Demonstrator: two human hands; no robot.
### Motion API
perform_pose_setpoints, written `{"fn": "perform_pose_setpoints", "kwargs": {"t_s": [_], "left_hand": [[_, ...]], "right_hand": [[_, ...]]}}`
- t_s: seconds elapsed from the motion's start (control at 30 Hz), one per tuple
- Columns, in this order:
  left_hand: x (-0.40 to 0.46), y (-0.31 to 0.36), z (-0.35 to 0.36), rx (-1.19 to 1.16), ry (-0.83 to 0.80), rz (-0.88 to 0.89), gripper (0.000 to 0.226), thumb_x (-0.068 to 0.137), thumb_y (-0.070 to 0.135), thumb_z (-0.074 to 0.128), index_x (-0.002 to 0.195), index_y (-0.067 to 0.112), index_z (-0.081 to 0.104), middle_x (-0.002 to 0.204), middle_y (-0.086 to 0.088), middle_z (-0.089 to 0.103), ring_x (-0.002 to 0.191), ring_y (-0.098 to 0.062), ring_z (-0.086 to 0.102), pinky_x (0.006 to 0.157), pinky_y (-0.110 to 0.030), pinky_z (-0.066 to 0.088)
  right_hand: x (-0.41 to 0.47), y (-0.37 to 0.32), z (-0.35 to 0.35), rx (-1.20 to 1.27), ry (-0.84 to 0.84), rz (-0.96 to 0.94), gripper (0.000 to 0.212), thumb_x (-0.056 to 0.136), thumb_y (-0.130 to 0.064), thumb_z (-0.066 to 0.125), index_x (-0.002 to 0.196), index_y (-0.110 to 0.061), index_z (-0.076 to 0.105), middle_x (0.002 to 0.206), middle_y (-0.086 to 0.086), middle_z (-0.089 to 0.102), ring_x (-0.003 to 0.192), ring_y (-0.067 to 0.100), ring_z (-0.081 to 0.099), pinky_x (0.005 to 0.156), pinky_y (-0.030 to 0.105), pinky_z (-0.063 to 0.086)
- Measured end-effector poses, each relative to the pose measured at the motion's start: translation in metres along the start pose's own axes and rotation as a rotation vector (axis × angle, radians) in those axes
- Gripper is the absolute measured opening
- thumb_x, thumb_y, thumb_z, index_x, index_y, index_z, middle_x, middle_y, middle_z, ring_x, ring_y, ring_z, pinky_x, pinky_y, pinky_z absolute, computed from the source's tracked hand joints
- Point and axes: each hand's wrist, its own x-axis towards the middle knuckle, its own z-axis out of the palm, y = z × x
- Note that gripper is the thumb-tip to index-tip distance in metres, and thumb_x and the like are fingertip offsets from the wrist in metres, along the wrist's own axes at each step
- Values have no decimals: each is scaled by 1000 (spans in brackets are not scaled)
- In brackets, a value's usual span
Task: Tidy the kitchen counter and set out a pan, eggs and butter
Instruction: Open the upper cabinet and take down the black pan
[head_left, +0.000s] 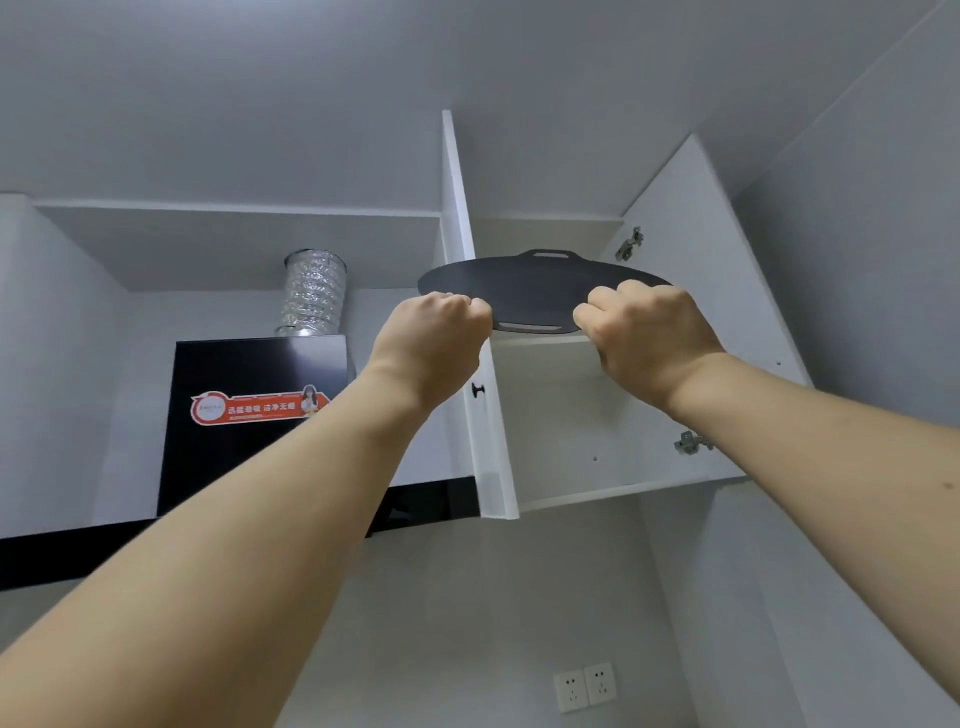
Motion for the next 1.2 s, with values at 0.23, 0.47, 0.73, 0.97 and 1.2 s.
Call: {"fn": "perform_pose_setpoints", "kwargs": {"t_s": [0.23, 0.47, 0.73, 0.97, 1.2], "left_hand": [[-45, -72, -86, 175, -237, -73, 22, 75, -8, 49, 86, 8, 60, 81, -9, 66, 75, -32, 61, 59, -31, 35], [-103, -140, -159, 373, -423, -107, 25, 79, -3, 45, 93, 11, 60, 92, -7, 69, 85, -32, 65, 65, -30, 40], [-182, -183, -204, 470, -626, -216, 23, 75, -6, 44, 84, 11, 56, 80, -7, 63, 66, -29, 51, 59, -30, 38], [-220, -188, -221, 600, -871, -204, 19, 80, -4, 44, 85, 13, 50, 62, -2, 34, 64, -30, 43, 57, -30, 30], [-269, -188, -226, 677, -1042, -257, 22, 80, -3, 44, 90, 12, 57, 63, -1, 33, 66, -30, 44, 57, -30, 31]], "right_hand": [[56, -70, -51, 196, 119, 17, 34, 32, 7, 64, 50, -17, 48, 49, -1, 41, 40, 20, 35, 47, 19, 15], [102, -159, -98, 428, 193, 9, 30, 35, 7, 66, 52, -16, 56, 50, -1, 47, 40, 22, 43, 45, 17, 20], [116, -259, -134, 714, 202, -24, 23, 42, 5, 61, 53, -15, 59, 51, -2, 50, 41, 22, 47, 44, 17, 23], [103, -324, -147, 895, 139, -62, 25, 47, 4, 76, 59, -14, 64, 55, 1, 57, 45, 25, 52, 44, 20, 28], [83, -390, -156, 1054, 65, -110, 31, 41, -2, 84, 54, -17, 60, 49, -3, 50, 38, 21, 44, 45, 19, 16]]}}
